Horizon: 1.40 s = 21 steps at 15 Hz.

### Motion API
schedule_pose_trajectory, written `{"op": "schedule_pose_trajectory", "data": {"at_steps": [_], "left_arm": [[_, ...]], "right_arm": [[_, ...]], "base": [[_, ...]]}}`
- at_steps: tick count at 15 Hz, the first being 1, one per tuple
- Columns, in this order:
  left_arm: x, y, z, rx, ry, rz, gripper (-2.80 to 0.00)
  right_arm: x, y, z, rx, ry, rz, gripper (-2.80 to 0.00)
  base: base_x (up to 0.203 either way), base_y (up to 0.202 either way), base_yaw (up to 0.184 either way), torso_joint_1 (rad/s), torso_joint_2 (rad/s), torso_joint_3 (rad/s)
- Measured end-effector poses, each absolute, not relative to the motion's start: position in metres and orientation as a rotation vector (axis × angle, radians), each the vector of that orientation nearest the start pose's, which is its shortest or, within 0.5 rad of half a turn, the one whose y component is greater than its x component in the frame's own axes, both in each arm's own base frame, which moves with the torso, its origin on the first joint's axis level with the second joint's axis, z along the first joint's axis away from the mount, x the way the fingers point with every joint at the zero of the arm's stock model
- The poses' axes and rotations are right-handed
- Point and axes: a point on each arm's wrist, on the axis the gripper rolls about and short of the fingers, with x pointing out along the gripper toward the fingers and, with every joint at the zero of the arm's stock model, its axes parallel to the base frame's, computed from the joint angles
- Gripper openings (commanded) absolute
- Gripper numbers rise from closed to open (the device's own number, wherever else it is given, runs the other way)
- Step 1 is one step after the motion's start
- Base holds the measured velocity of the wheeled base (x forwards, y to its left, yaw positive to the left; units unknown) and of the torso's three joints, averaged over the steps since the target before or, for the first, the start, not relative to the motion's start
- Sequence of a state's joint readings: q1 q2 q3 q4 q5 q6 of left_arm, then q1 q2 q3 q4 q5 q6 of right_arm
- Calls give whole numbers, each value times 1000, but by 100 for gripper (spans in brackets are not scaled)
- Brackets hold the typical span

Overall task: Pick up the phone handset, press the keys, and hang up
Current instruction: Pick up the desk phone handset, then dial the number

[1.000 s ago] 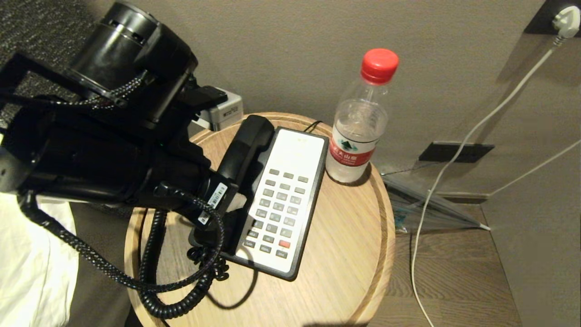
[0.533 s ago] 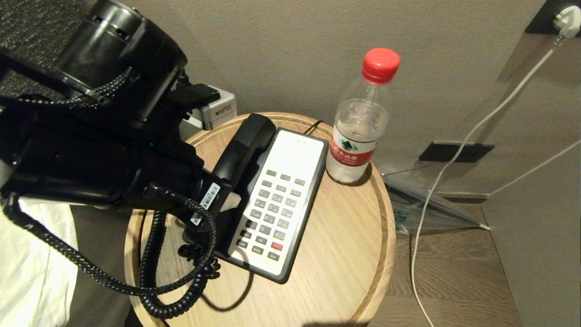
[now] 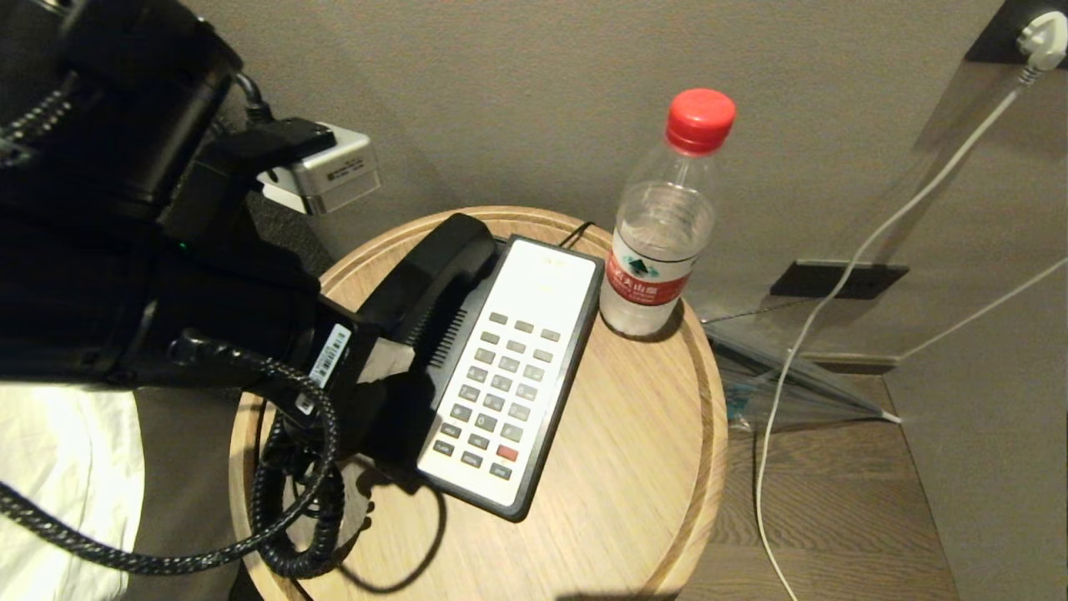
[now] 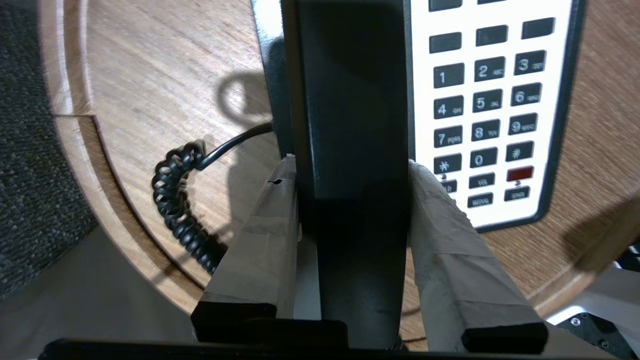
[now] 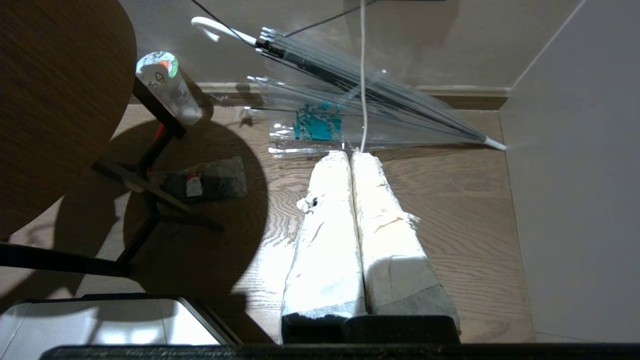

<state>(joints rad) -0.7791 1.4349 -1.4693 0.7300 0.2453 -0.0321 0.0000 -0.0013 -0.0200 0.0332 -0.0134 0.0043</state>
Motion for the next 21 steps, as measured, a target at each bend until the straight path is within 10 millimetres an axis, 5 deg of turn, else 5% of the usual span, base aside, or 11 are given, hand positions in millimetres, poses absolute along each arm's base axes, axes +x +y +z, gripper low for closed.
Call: {"op": "schedule_pose_trajectory", "data": {"at_steps": [3, 9, 15, 18, 21], "left_arm": [[137, -128, 321, 275, 587, -503, -280], [76, -68, 324, 97, 495, -482, -280], [36, -31, 332, -270, 372, -559, -280], [13, -13, 320, -609, 368, -718, -280], [1, -3, 304, -762, 352, -769, -280]], "right_arm": [[-24, 0, 78, 4, 12, -14, -280], [-24, 0, 78, 5, 12, -14, -280], [-24, 0, 78, 5, 12, -14, -280], [-24, 0, 78, 4, 12, -13, -280], [-24, 0, 78, 4, 12, -14, -280]], "base": [[0, 0, 0, 0, 0, 0], [0, 0, 0, 0, 0, 0], [0, 0, 0, 0, 0, 0], [0, 0, 0, 0, 0, 0], [0, 0, 0, 0, 0, 0]]}}
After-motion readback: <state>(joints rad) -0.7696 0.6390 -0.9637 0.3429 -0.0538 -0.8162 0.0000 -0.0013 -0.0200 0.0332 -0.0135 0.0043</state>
